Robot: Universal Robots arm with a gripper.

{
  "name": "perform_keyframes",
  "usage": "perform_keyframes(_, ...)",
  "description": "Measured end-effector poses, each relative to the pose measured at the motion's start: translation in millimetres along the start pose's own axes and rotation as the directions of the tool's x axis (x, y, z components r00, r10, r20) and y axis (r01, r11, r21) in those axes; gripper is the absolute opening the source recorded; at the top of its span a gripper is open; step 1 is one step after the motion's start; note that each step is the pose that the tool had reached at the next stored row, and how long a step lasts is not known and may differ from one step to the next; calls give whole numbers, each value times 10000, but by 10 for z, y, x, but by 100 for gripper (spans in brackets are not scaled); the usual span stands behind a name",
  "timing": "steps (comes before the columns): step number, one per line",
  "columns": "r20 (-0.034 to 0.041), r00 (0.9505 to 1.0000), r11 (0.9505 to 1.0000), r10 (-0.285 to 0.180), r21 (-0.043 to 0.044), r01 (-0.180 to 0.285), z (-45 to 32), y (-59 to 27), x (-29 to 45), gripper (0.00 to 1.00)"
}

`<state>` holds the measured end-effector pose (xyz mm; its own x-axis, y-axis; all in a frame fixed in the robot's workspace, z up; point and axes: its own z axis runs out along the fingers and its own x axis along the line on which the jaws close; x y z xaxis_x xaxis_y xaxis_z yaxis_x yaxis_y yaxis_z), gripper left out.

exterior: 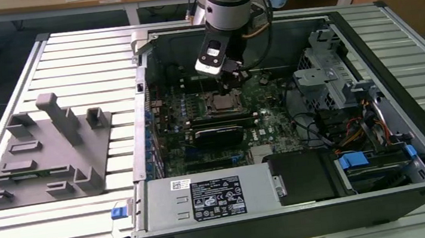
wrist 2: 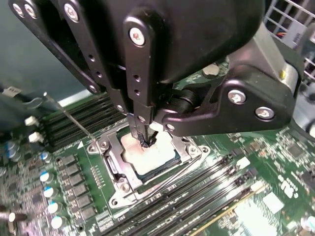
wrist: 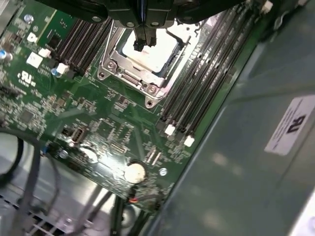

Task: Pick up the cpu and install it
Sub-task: 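Close the cpu cover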

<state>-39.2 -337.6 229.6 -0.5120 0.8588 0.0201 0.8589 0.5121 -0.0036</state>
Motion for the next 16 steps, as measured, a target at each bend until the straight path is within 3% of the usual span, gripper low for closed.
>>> perform_keyframes(4,2,9974,9974,-724,14,724,0,0,0,11)
perform_keyframes(8,3,9893,9893,-1456,29,1456,1,0,0,11)
perform_keyframes(12,3,9763,9763,-2163,44,2163,1,0,0,11)
perform_keyframes(16,1,9580,9579,-2869,59,2869,2,0,0,11)
